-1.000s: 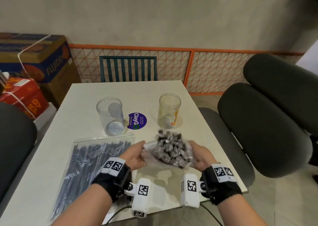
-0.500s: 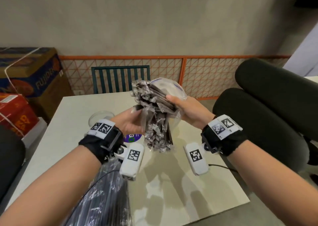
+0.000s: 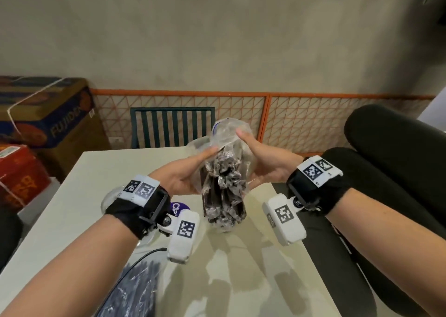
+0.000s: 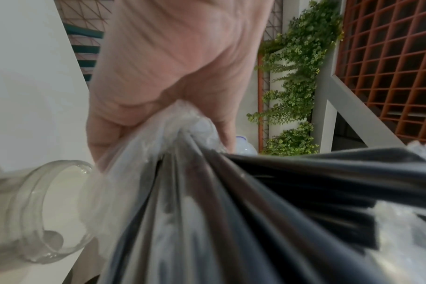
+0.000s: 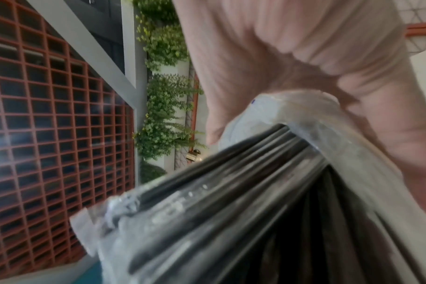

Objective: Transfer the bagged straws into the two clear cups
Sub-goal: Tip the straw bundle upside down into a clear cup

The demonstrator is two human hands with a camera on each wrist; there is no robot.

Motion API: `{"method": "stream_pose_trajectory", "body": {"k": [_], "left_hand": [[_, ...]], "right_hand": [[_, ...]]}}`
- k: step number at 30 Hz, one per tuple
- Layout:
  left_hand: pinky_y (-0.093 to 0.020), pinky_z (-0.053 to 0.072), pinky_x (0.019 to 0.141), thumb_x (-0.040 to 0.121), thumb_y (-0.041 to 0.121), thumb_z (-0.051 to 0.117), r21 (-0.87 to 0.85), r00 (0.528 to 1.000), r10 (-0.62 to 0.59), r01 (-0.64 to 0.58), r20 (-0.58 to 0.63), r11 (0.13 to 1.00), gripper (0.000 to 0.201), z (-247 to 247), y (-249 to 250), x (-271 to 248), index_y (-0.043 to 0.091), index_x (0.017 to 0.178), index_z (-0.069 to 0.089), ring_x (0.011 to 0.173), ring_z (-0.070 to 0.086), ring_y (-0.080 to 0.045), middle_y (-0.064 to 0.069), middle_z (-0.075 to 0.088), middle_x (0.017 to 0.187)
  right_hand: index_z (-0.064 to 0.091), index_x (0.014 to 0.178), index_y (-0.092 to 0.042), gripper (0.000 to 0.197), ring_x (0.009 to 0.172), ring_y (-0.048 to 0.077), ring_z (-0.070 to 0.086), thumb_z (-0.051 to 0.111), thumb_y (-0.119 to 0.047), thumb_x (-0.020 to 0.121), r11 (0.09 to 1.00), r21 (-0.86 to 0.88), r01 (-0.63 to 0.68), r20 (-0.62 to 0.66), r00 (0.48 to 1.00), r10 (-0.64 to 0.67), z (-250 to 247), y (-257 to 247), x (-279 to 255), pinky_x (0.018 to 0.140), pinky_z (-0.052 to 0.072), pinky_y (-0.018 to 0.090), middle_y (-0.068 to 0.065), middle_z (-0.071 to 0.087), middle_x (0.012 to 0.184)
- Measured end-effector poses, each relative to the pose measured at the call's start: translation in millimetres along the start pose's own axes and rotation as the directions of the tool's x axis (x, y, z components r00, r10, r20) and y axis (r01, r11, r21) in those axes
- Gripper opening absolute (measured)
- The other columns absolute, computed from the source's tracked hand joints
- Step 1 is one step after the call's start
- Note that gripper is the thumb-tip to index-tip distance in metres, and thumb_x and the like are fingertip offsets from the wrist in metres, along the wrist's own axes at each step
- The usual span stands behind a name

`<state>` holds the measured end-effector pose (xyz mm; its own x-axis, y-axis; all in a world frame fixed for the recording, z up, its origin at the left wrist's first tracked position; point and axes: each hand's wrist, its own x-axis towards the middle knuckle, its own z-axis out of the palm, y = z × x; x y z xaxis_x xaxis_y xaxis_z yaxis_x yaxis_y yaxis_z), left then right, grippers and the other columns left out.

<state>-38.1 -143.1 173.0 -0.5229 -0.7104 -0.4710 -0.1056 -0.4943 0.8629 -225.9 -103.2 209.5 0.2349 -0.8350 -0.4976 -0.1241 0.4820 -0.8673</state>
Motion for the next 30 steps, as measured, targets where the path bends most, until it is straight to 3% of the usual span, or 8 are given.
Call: {"method": "stream_pose_trajectory", "body": {"k": [3, 6, 11, 15, 19, 23, 27, 30], "left_hand": [[-0.054, 0.042, 0.101, 0.074, 0.074, 0.048, 0.036, 0.998, -0.011, 0.010, 0.054, 0.999, 0.082, 1, 6, 10, 0.008, 0.121, 0.058, 0.114, 0.058, -0.040, -0.023, 0.063, 0.120], [-0.054, 0.047, 0.095, 0.063, 0.080, 0.048, 0.067, 0.997, -0.023, 0.018, 0.072, 0.998, 0.089, -3, 11, 21, 0.011, 0.118, 0.061, 0.109, 0.061, -0.039, -0.022, 0.065, 0.116], [-0.049, 0.045, 0.099, 0.074, 0.048, 0.067, 0.054, 0.998, 0.051, -0.053, 0.041, 0.997, 0.065, -1, 19, 42, 0.011, 0.127, 0.055, 0.108, 0.063, -0.028, -0.015, 0.066, 0.118], [-0.032, 0.059, 0.074, 0.081, 0.029, 0.060, 0.073, 0.969, 0.248, -0.245, -0.025, 0.967, 0.057, 5, 25, 57, 0.011, 0.134, 0.047, 0.093, 0.069, -0.018, -0.012, 0.067, 0.114], [-0.041, 0.054, 0.085, 0.077, 0.063, 0.039, 0.026, 0.972, 0.200, -0.205, 0.121, 0.978, 0.068, 3, 28, 56, 0.024, 0.132, 0.049, 0.113, 0.061, -0.027, -0.011, 0.063, 0.125], [-0.064, 0.033, 0.102, 0.070, 0.086, 0.013, -0.327, 0.970, 0.146, -0.076, 0.196, 0.942, 0.095, -9, 28, 66, 0.025, 0.128, 0.056, 0.124, 0.051, -0.039, -0.016, 0.057, 0.132], [-0.057, 0.029, 0.109, 0.070, 0.086, 0.022, -0.336, 0.981, 0.072, -0.009, 0.177, 0.942, 0.096, -7, 24, 86, 0.018, 0.130, 0.055, 0.125, 0.049, -0.038, -0.020, 0.052, 0.136], [-0.055, 0.040, 0.101, 0.068, 0.077, 0.047, -0.241, 0.990, 0.050, -0.017, 0.132, 0.970, 0.083, -3, 24, 84, 0.015, 0.121, 0.062, 0.115, 0.059, -0.034, -0.017, 0.063, 0.124]], "right_hand": [[0.052, 0.121, -0.013, 0.054, 0.088, 0.031, 0.067, 0.053, -0.053, 0.086, 0.991, -0.129, -0.038, -0.016, 0.999, 0.037, -5, -7, 7, 0.070, 0.058, 0.046, 0.014, 0.067, 0.105], [0.055, 0.115, -0.019, 0.034, 0.085, 0.025, 0.068, 0.058, -0.039, 0.088, 0.989, -0.146, -0.033, 0.014, 0.999, 0.036, -16, -9, 21, 0.076, 0.056, 0.046, 0.007, 0.069, 0.099], [0.059, 0.112, -0.015, 0.026, 0.101, 0.025, 0.063, 0.060, -0.026, 0.089, 0.990, -0.102, 0.094, 0.048, 0.995, -0.089, -34, -19, 43, 0.094, 0.049, 0.047, 0.010, 0.067, 0.111], [0.057, 0.119, -0.005, 0.037, 0.107, 0.027, 0.064, 0.062, -0.024, 0.087, 0.987, 0.049, 0.154, 0.042, 0.987, -0.156, -49, -23, 61, 0.095, 0.051, 0.045, 0.017, 0.067, 0.116], [0.062, 0.105, -0.007, 0.018, 0.090, 0.016, 0.067, 0.054, -0.016, 0.092, 0.991, 0.070, 0.115, 0.104, 0.987, -0.122, -59, -17, 72, 0.085, 0.054, 0.033, 0.010, 0.069, 0.103], [0.037, 0.140, -0.017, 0.081, 0.113, 0.030, 0.061, 0.077, -0.039, 0.073, 0.971, 0.198, 0.131, 0.052, 0.988, -0.144, -63, -15, 83, 0.092, 0.047, 0.062, 0.018, 0.054, 0.134], [0.061, 0.120, -0.029, 0.074, 0.127, 0.036, 0.048, 0.020, -0.077, 0.082, 0.904, 0.413, 0.112, 0.189, 0.960, -0.205, -61, -15, 89, 0.106, 0.028, 0.065, 0.011, 0.060, 0.128], [0.060, 0.123, -0.025, 0.080, 0.129, 0.036, 0.046, 0.014, -0.076, 0.083, 0.901, 0.426, 0.084, 0.233, 0.952, -0.198, -63, -17, 94, 0.109, 0.025, 0.064, 0.014, 0.058, 0.132]]}}
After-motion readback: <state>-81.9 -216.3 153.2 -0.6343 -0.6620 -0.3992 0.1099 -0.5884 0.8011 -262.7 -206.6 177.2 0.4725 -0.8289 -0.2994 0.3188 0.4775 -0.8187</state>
